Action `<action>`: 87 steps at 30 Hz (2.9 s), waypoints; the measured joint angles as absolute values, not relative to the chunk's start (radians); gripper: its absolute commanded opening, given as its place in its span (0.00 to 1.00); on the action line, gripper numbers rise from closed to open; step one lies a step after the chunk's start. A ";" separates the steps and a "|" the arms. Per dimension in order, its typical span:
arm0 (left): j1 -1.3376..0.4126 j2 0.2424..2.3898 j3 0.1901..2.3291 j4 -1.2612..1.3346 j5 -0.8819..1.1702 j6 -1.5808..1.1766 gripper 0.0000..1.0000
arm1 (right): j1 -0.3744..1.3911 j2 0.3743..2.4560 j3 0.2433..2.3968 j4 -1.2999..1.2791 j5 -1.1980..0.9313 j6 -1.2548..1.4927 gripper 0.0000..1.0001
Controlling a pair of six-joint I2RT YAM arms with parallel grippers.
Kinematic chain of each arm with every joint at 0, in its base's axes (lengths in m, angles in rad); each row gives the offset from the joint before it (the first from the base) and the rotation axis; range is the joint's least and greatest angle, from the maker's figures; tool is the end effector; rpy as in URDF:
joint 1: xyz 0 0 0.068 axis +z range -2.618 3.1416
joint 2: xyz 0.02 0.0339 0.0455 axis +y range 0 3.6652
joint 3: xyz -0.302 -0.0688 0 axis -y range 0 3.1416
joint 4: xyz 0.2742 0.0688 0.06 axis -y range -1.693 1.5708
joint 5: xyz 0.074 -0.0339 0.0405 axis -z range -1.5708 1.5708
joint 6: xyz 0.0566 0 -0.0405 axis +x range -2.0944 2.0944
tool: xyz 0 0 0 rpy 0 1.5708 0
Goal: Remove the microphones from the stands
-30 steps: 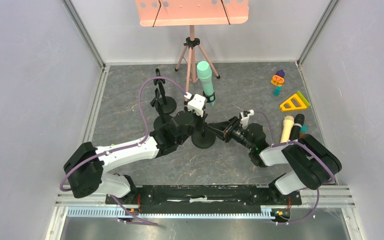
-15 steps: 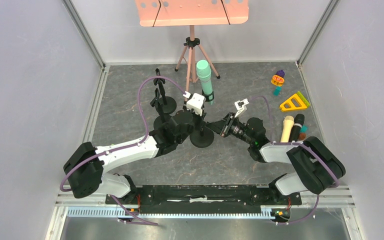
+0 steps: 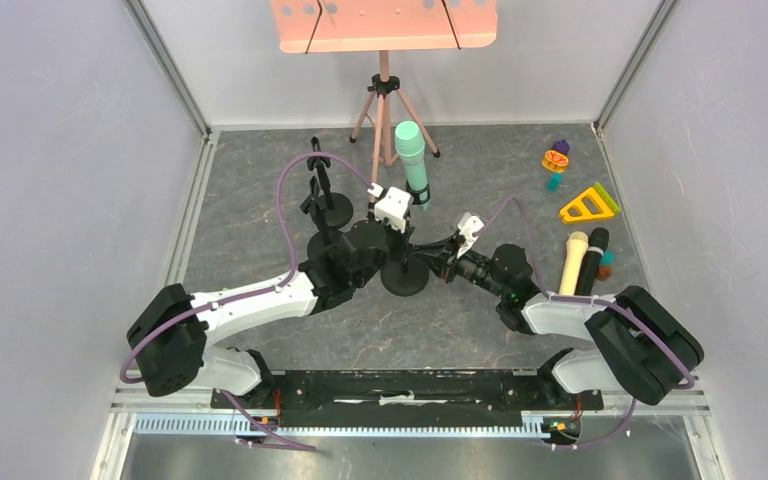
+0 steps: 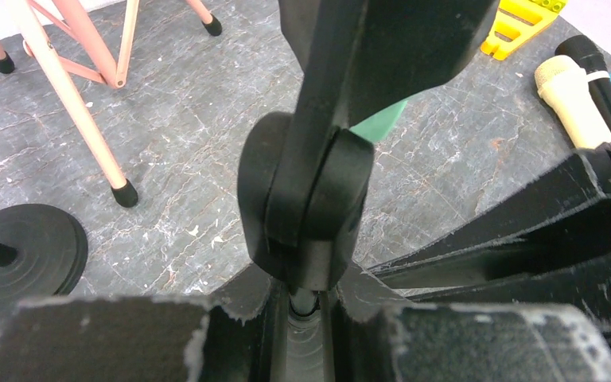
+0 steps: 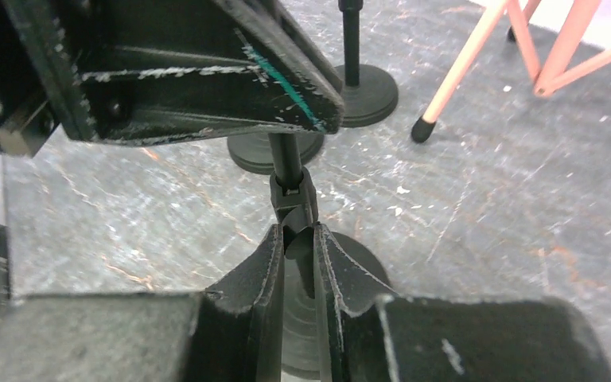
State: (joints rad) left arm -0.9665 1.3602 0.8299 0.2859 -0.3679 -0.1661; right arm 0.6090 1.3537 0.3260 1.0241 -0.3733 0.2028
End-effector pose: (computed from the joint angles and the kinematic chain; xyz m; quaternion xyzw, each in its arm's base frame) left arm 0.2138 -0.2738 0.2912 0.1981 0.7574 -0.2031 0.5881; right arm 0.2135 0.1741 0.2042 -0.2687 0.6553 0.3946 0.5853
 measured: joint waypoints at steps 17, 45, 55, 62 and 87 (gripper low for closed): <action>-0.966 1.360 0.830 0.286 -0.374 -0.163 0.02 | 0.709 1.339 0.307 1.006 -0.366 -0.630 0.08; -0.974 1.360 0.827 0.291 -0.357 -0.163 0.02 | 0.704 1.156 0.283 0.851 0.087 0.730 0.57; -0.975 1.352 0.820 0.292 -0.357 -0.164 0.02 | 0.631 1.390 0.216 1.065 -0.158 1.250 0.55; -0.978 1.347 0.816 0.291 -0.357 -0.164 0.02 | 0.620 1.435 0.210 1.242 -0.217 1.378 0.55; -0.970 1.343 0.816 0.280 -0.369 -0.162 0.02 | 0.589 1.464 0.253 1.198 -0.242 1.430 0.44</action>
